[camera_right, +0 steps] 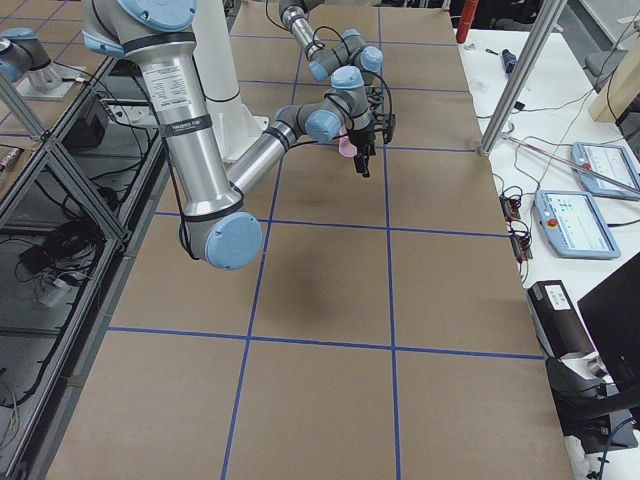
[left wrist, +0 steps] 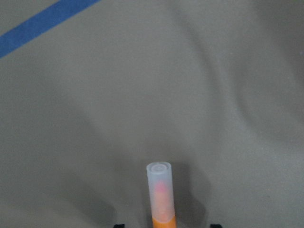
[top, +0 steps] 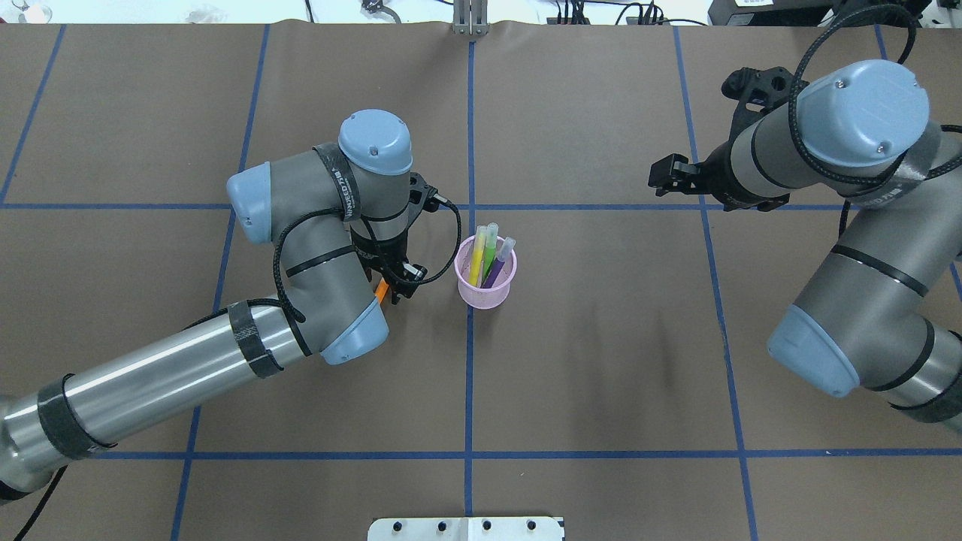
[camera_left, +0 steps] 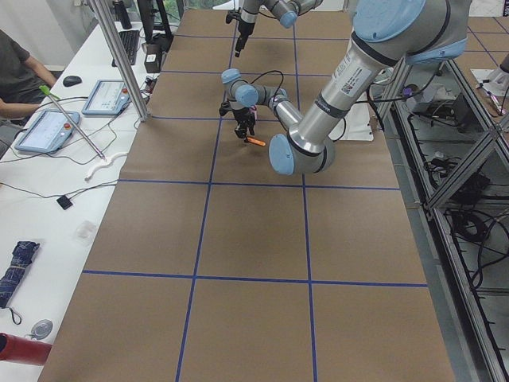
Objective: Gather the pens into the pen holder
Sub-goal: 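Grasp the orange marker with the left gripper while the right gripper withdraws, then lift the orange marker with the left gripper and drop it into the cup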
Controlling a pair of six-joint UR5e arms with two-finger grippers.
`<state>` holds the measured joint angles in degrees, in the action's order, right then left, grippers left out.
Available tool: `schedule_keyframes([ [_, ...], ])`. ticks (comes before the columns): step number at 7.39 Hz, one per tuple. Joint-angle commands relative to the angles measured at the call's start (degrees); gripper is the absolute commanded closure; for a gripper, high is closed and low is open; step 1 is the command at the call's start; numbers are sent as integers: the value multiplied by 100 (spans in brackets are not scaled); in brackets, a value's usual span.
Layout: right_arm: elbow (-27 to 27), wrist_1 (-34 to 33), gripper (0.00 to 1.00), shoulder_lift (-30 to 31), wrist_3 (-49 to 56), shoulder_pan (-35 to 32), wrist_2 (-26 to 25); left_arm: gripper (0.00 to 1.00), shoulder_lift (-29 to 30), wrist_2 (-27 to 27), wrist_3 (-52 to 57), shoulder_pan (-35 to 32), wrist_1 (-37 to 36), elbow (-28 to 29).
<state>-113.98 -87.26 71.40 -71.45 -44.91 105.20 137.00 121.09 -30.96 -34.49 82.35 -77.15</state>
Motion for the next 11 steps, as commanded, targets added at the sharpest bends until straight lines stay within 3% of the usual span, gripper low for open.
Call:
schedule_keyframes([
  [1,7,-1,0,-3,0,0,0,52,-15,-6,2,4,1,-2],
  [3,8,-2,0,-12,0,0,0,100,-41,-6,20,4,-26,6],
  [5,8,7,0,-3,8,0,0,100,2,3,20,-75,-43,-81],
  [7,-1,7,0,-3,8,-53,26,100,11,-67,-468,-461,-35,-903],
  [9,-1,7,0,-3,8,-62,18,100,422,-943,-648,-471,87,-1231],
  [10,-1,7,0,-3,8,-70,9,100,555,-1164,-839,-488,724,-1372],
  [11,-1,7,0,-12,8,-70,9,100,530,-2089,-2016,-288,1296,-1573],
])
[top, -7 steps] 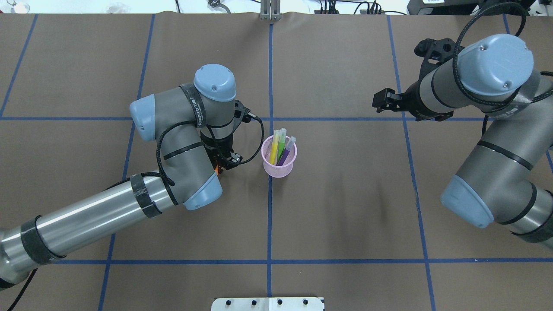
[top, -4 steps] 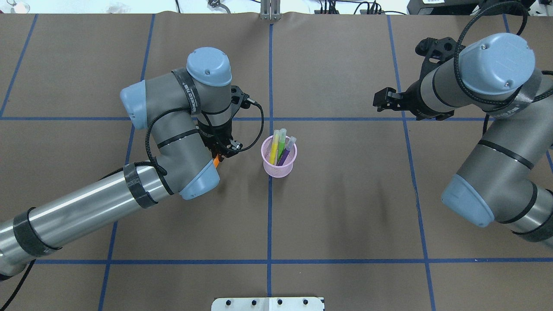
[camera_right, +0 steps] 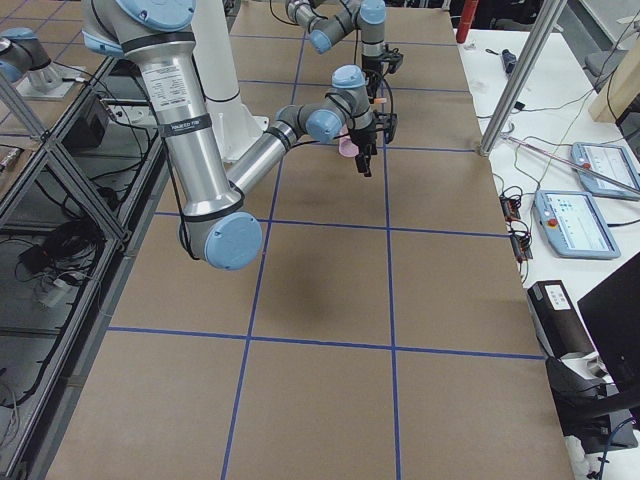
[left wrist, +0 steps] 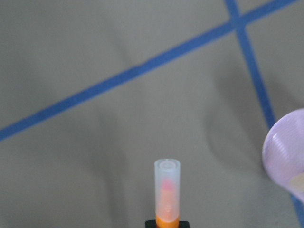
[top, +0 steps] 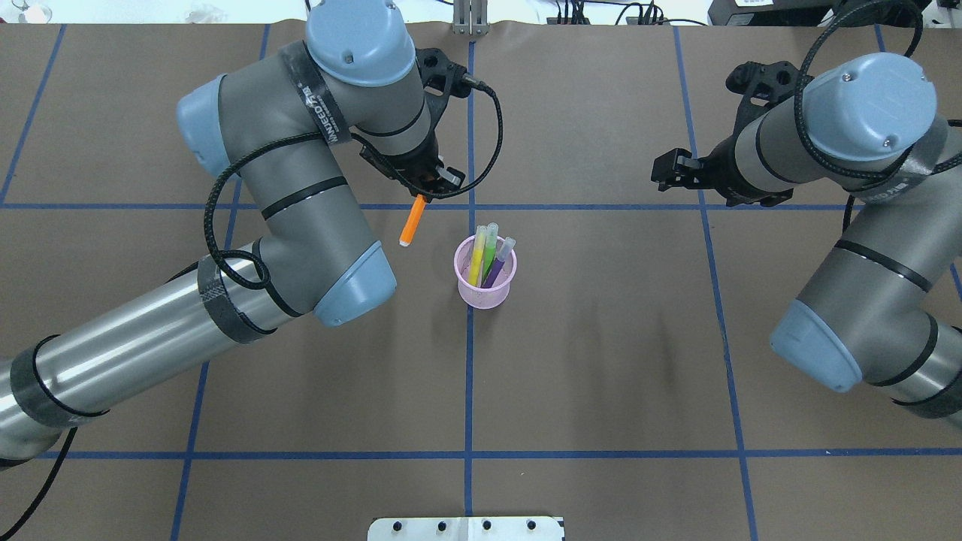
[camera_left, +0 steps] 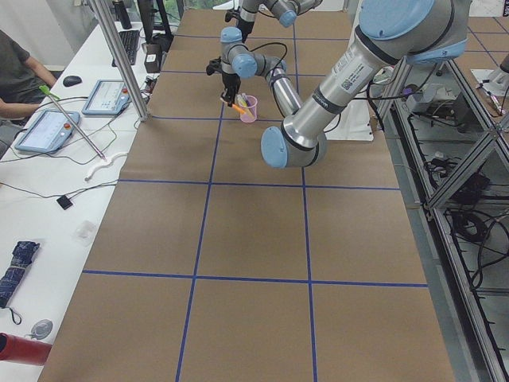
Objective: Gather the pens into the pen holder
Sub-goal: 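Lift the orange marker with the left gripper and drop it into the cup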
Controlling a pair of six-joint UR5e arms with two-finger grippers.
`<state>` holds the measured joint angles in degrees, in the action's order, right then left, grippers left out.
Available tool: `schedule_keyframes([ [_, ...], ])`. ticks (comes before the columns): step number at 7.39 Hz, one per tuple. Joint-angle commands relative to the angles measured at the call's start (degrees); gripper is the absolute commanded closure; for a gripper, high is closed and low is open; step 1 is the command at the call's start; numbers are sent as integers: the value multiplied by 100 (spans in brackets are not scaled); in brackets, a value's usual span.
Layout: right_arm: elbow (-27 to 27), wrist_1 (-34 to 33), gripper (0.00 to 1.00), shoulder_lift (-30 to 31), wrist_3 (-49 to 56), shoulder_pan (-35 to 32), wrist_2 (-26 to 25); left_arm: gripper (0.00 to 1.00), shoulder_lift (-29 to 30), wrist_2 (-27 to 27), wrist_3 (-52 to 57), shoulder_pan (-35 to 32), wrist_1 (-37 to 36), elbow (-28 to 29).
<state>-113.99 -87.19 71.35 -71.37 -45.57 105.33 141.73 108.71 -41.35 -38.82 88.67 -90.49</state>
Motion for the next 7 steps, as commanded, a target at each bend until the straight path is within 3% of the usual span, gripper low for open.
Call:
schedule_keyframes([
  [1,0,0,0,1,0,-48,-4,100,-48,-1190,-1363,460,1278,-189],
  [2,8,0,0,1,0,-49,-4,100,-101,-1846,-1401,629,1571,-223],
  [5,26,0,0,1,0,-49,-4,100,-477,-2151,-1393,884,1829,-503],
  [7,52,0,0,1,0,-49,-4,100,-943,-2843,-1384,1410,2625,-504],
])
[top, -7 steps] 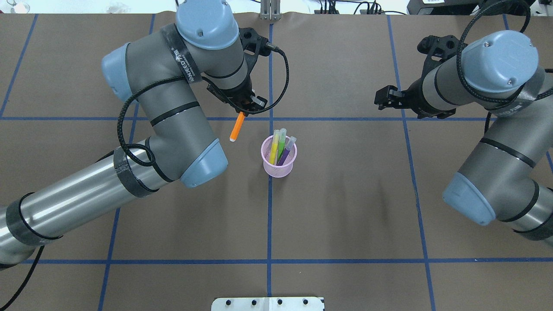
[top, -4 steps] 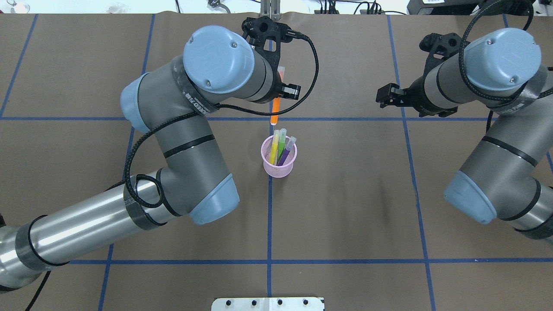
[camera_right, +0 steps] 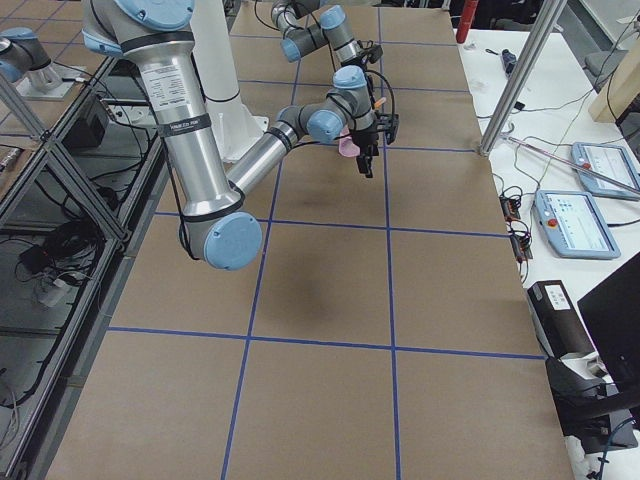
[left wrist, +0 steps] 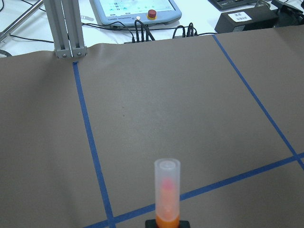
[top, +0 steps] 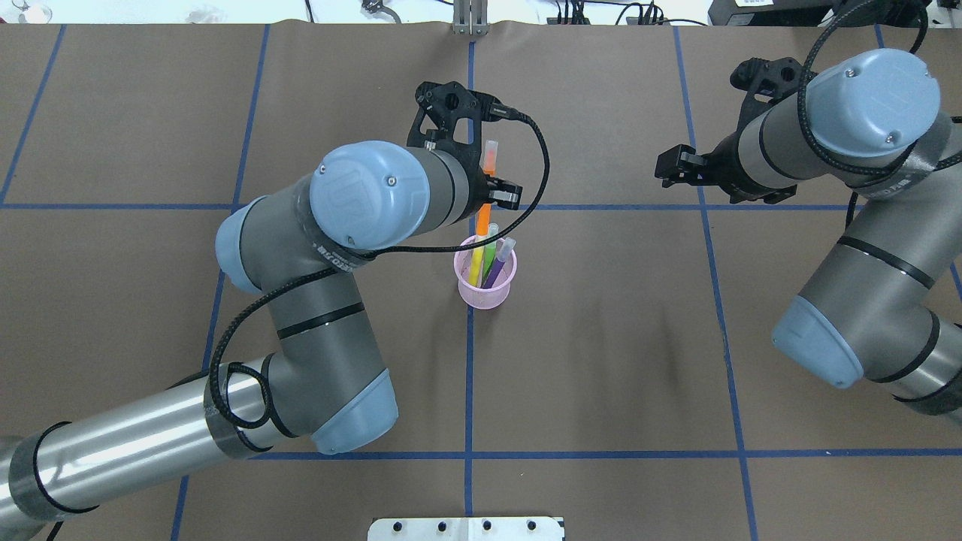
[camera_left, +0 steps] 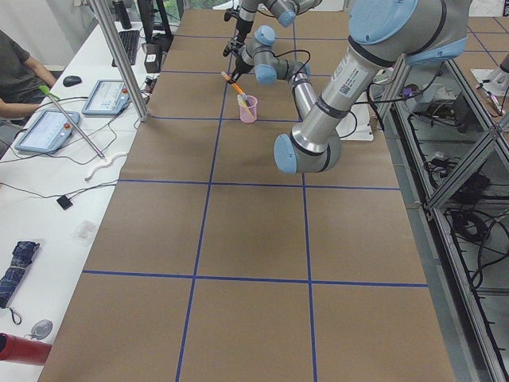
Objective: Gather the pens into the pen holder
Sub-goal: 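Lift the orange marker with the left gripper and drop it into the cup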
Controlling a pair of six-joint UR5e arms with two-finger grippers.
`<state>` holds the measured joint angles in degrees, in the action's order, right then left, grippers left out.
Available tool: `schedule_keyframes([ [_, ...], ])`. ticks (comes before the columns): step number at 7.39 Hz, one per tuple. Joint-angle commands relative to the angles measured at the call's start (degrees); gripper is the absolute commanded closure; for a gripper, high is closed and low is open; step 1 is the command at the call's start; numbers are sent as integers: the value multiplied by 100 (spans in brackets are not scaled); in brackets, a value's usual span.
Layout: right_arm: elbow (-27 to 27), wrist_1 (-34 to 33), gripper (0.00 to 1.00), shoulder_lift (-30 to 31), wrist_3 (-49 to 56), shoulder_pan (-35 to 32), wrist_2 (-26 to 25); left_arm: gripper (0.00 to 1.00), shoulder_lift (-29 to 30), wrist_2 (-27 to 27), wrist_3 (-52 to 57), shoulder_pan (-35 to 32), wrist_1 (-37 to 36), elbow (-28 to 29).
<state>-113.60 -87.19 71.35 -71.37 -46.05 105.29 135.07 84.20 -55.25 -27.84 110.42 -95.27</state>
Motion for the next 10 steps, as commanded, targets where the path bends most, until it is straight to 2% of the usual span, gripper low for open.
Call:
schedule_keyframes([
  [1,13,0,0,2,9,0,0,100,-262,-396,-3,332,480,-27],
  [5,4,0,0,28,0,-9,0,98,-306,-405,-12,411,480,-27],
  [6,4,0,0,28,0,-18,0,73,-306,-396,-29,420,480,-27],
  [7,-4,0,0,28,0,-18,0,41,-315,-387,-30,411,489,-27],
  [8,4,0,0,28,0,-27,9,17,-315,-370,-30,411,489,-44],
  [9,4,0,0,28,9,-53,9,7,-559,-361,-38,411,489,-184],
  [10,4,0,0,37,104,-88,18,5,-1005,-352,-38,359,480,-724],
])
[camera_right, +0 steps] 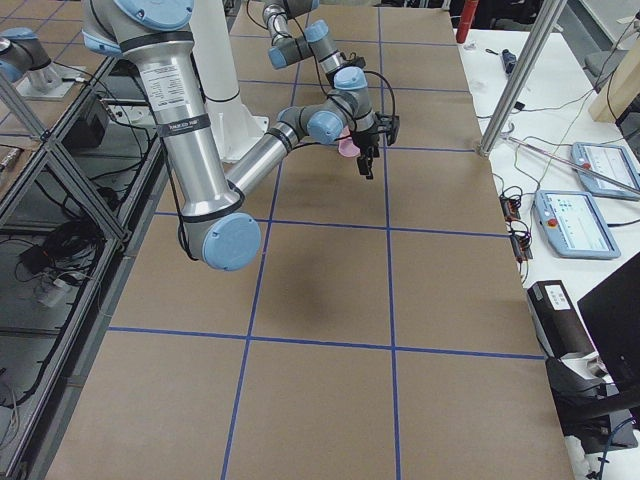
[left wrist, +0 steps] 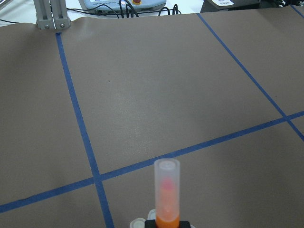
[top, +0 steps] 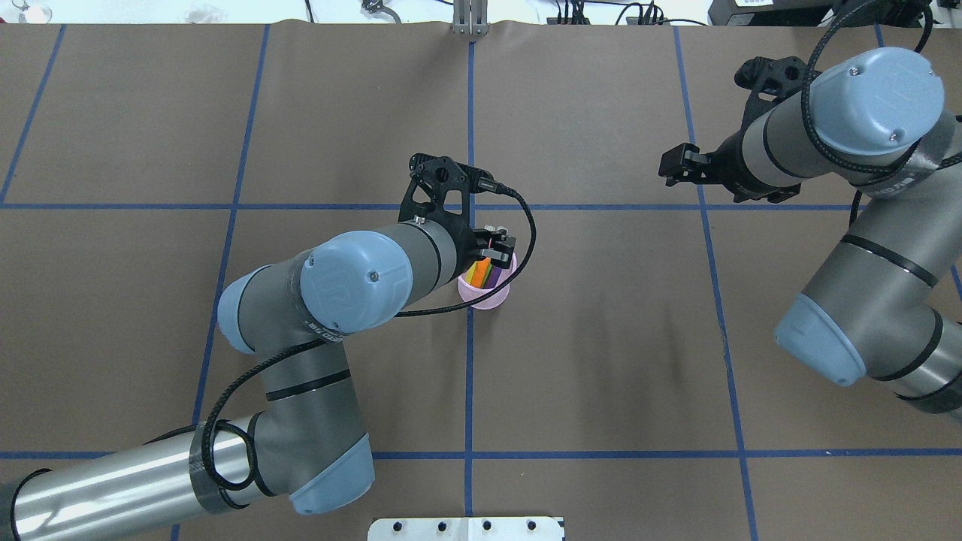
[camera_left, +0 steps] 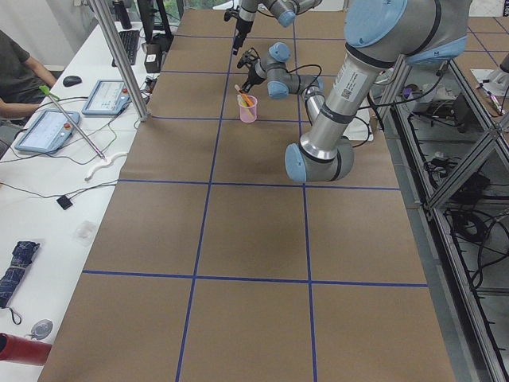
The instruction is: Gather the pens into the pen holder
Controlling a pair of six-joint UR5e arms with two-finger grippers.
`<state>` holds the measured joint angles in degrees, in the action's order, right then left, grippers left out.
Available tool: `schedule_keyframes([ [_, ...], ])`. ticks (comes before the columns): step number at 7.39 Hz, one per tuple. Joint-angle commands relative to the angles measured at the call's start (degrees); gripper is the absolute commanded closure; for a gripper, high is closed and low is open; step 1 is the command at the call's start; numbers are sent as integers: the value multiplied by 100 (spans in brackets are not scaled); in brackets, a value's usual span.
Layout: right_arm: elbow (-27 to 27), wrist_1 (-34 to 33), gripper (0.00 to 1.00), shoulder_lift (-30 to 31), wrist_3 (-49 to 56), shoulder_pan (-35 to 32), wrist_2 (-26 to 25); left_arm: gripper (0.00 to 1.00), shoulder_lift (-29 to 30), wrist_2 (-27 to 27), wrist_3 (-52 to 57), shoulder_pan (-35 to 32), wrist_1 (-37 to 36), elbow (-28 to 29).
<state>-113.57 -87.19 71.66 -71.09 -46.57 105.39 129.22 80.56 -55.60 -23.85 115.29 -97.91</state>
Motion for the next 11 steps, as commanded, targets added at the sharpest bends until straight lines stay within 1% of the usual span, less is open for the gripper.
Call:
schedule_keyframes([
  [1,10,0,0,6,156,-123,86,5,-824,195,-21,-250,-6,-779],
  [2,19,-9,0,58,374,-368,322,5,-1019,710,-247,-635,-24,-826],
  [4,124,-17,0,426,1443,-1000,666,5,-1869,2368,-179,-1731,-24,-897],
  [5,281,-17,0,611,2040,-1438,963,5,-2318,3099,291,-2311,-41,-897],
  [6,587,-17,0,734,2933,-2026,1349,5,-2914,3698,1505,-3048,-50,-888],
  [7,878,-17,0,857,3752,-2484,1561,5,-3337,4008,2709,-3708,-120,-836],
  [8,1159,-17,0,902,4299,-2819,1781,5,-3489,4133,3557,-4237,-547,-783],
  [9,1510,-17,0,911,4731,-3197,2097,1,-3491,4160,4287,-4703,-1447,-782],
  [10,1835,-17,0,911,5223,-3488,2343,1,-3430,4169,4973,-5178,-2178,-661],
  [11,2073,-26,0,929,5602,-3682,2529,1,-3429,4552,5320,-5609,-2395,-311],
])
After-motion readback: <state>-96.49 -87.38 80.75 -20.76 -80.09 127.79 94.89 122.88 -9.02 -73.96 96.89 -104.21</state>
